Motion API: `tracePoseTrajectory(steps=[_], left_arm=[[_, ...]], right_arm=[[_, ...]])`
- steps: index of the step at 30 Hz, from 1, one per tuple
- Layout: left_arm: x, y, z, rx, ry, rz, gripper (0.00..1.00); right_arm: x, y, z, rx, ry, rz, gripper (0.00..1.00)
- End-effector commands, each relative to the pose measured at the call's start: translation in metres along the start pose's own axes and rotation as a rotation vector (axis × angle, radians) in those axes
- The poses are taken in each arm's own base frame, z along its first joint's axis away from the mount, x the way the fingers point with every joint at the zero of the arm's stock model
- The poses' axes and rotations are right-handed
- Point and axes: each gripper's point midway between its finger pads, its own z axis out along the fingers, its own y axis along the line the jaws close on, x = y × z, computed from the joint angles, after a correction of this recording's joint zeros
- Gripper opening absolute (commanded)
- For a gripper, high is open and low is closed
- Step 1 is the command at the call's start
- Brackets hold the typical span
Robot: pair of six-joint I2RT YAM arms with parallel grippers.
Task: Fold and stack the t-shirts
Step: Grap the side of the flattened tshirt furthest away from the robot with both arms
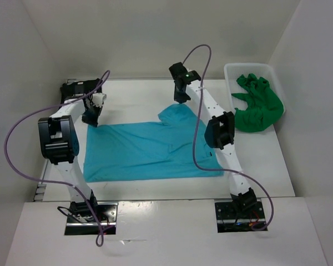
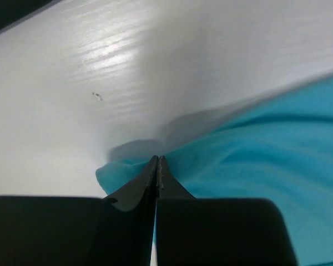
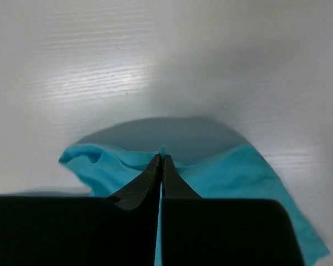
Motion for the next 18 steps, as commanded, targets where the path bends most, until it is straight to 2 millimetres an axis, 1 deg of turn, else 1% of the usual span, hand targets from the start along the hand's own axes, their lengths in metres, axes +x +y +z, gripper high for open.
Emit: tracePoseTrajectory(steps=[1,2,3,4,5,6,7,8,9,10,11,12,13,14,15,16,17,18], left_arm=[[-0.021,-0.008,-0.038,-0.033,-0.102,0.136,0.00],[-0.016,-0.011,-0.044,-0.040,-0.101,0.174,0.00],[-0.016,-0.011,-0.047,-0.045,-0.110,0.189,0.00],[-0.013,-0.012,-0.050,-0.046,-0.110,0.205,0.00],[-0.017,-0.013,-0.059,-0.064,-0.133,0.247,0.00],[-0.009,-0.015,-0.058,-0.061,-0.124,0.265,0.00],[-0.005,-0.019,-0.060,-0.068,-0.118,0.291,0.00],[-0.011,-0.025,-0.070,-0.077,-0.151,0.338,0.00],[-0.009,-0.026,-0.073,-0.091,-0.154,0.363,0.00],[0.001,-0.031,-0.070,-0.089,-0.132,0.384,0.00],[0.003,-0.029,-0.075,-0.103,-0.134,0.394,0.00],[0.010,-0.029,-0.073,-0.126,-0.103,0.413,0.00],[0.016,-0.026,-0.073,-0.145,-0.086,0.411,0.00],[0.025,-0.024,-0.070,-0.161,-0.067,0.424,0.00],[0.025,-0.013,-0.070,-0.205,-0.072,0.410,0.00],[0.023,-0.007,-0.070,-0.219,-0.084,0.398,0.00],[0.016,0.001,-0.068,-0.227,-0.088,0.355,0.09],[0.009,0.005,-0.067,-0.206,-0.111,0.271,0.23]], right_arm=[[-0.023,0.011,-0.086,-0.019,-0.119,-0.018,0.00],[-0.010,0.009,-0.086,0.021,-0.105,-0.055,0.00],[-0.012,0.006,-0.104,0.026,-0.128,-0.057,0.00],[-0.010,-0.001,-0.108,0.046,-0.126,-0.060,0.00],[0.010,-0.006,-0.102,0.085,-0.090,-0.082,0.00],[0.018,-0.006,-0.106,0.081,-0.088,-0.082,0.00],[0.025,-0.015,-0.114,0.074,-0.100,-0.076,0.00],[0.029,-0.019,-0.118,0.067,-0.112,-0.071,0.00],[0.033,-0.023,-0.122,0.060,-0.121,-0.052,0.00],[0.043,-0.032,-0.131,0.053,-0.133,-0.038,0.00],[0.049,-0.035,-0.134,0.044,-0.127,-0.038,0.00],[0.057,-0.038,-0.137,0.033,-0.120,-0.025,0.00],[0.069,-0.044,-0.138,0.025,-0.114,-0.014,0.00],[0.074,-0.045,-0.138,0.015,-0.111,-0.013,0.00],[0.080,-0.043,-0.137,-0.011,-0.100,-0.004,0.00],[0.092,-0.045,-0.129,-0.008,-0.075,-0.012,0.00],[0.087,-0.042,-0.128,-0.020,-0.094,-0.004,0.00],[0.091,-0.036,-0.128,-0.036,-0.089,-0.001,0.00]])
